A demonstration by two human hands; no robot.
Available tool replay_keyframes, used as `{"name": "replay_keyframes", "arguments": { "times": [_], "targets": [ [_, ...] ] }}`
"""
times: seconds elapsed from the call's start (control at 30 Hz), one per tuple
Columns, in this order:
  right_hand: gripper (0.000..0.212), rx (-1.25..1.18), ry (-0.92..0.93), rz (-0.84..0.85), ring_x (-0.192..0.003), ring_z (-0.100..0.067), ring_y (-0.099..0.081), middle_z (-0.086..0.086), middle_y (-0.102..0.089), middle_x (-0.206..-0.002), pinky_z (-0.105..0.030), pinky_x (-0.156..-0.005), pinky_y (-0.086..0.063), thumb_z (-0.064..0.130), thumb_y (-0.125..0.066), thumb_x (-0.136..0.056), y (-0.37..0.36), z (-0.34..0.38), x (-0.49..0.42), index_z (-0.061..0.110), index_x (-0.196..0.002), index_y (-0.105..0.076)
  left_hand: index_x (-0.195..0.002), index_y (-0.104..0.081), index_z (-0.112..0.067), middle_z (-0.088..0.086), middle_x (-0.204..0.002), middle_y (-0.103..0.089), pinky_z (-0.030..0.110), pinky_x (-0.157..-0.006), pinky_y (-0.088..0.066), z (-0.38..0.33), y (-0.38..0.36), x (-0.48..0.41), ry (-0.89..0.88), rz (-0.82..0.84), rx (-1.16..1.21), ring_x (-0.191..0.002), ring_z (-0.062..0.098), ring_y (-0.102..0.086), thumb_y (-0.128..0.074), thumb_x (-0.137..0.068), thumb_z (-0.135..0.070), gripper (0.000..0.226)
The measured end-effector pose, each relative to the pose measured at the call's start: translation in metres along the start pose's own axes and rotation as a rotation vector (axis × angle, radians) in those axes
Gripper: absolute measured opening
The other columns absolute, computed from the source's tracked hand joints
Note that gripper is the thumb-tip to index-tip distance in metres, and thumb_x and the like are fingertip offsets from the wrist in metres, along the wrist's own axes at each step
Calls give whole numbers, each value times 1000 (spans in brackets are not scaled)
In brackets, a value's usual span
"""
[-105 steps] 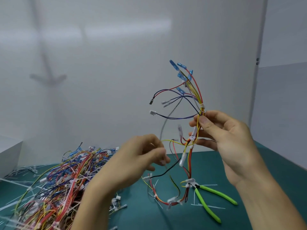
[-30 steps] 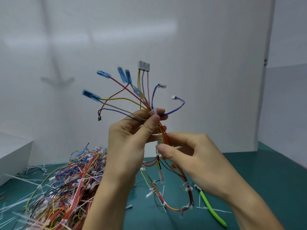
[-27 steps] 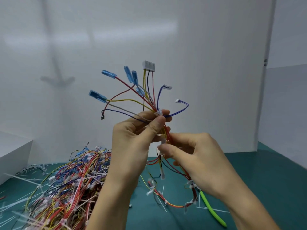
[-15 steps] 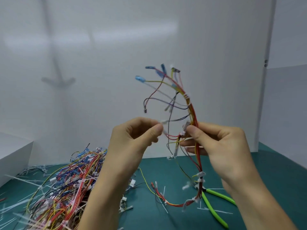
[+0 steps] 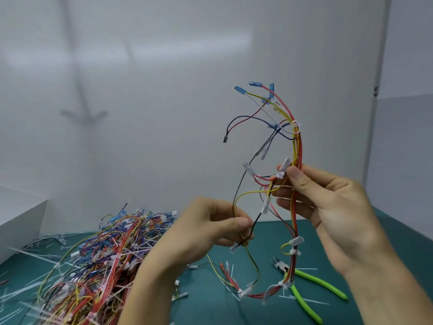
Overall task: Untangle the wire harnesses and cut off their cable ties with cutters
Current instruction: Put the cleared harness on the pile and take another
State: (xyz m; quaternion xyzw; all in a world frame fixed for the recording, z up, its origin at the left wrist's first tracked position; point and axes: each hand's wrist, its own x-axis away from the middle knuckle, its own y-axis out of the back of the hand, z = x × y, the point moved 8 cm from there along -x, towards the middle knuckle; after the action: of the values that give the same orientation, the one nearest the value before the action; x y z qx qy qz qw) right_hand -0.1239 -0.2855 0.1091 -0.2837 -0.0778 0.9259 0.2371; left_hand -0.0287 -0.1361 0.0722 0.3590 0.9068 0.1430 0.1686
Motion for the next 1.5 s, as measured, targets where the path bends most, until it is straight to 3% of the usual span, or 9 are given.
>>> {"name": "replay_keyframes", "arguments": {
  "times": [0.2,0.43,0.6,0.73,0.9,1.1,1.23,1.33,1.5],
  "targets": [
    [16,-74,-68,-19,-65,-14,-73,-6,-77,-79,-19,-56,-55,25,-67,-73,2,-6,-2,22,-75,-82,-92,-74,-11,9,-86,-77,21,-64,-58,-11,27,7,-108,-183,250,-71,17,-74,-66,-83,-24,18],
    [16,-54,-86,-26,-70,-15,-74,-6,-78,-83,-19,-57,-56,29,-68,-71,2,-10,-1,23,-77,-82,-107,-70,-15,-6,-101,-77,22,-83,-57,-21,12,7,-140,-100,98,-96,9,-72,-54,-79,-53,50],
    [13,56,-61,-50,-67,-13,-71,4,-77,-79,-21,-60,-56,32,-72,-76,-10,-16,4,26,-82,-82,-119,-57,-16,1,-111,-73,32,-87,-58,-21,-23,-1,-136,52,122,-99,18,-72,-87,-70,-19,58],
    [12,47,-72,-69,-60,2,-68,12,-74,-70,-11,-53,-48,33,-72,-78,-15,-20,7,28,-84,-82,-113,-60,-19,-6,-111,-70,48,-83,-59,-25,-36,-5,-211,8,-67,-82,25,-74,-87,-73,-19,48],
    [33,105,-60,-79,-52,2,-54,17,-62,-57,-10,-47,-42,40,-73,-71,-9,-23,3,24,-99,-79,-96,-67,-17,-3,-92,-74,31,-64,-59,-32,-23,-4,-287,-146,-62,-65,20,-74,-80,-77,-9,24],
    [18,171,-57,111,-84,-11,-71,1,-77,-96,-18,-60,-52,18,-72,-87,-21,-20,4,28,-99,-79,-95,-68,-10,6,-86,-74,39,-62,-61,-31,6,2,-279,-319,159,-63,27,-74,-76,-80,2,22],
    [11,301,-90,123,-77,-13,-74,1,-77,-92,-21,-63,-57,15,-71,-88,-17,-21,3,21,-94,-77,-97,-69,-9,6,-84,-74,27,-57,-57,-28,30,9,-301,-428,355,-61,25,-73,-75,-78,3,23],
    [11,431,-196,330,-76,-16,-74,2,-78,-87,-21,-65,-57,21,-69,-89,-26,-28,10,23,-92,-79,-96,-70,-11,5,-82,-74,27,-59,-57,-23,44,13,-298,-478,491,-61,21,-71,-75,-77,-1,22],
    [14,306,-231,364,-65,-21,-74,-8,-77,-79,-25,-58,-59,7,-70,-86,-37,-28,15,17,-88,-80,-96,-71,-9,3,-82,-75,24,-59,-56,-19,47,13,-268,-476,585,-61,15,-70,-78,-69,-14,29]
  ]
}}
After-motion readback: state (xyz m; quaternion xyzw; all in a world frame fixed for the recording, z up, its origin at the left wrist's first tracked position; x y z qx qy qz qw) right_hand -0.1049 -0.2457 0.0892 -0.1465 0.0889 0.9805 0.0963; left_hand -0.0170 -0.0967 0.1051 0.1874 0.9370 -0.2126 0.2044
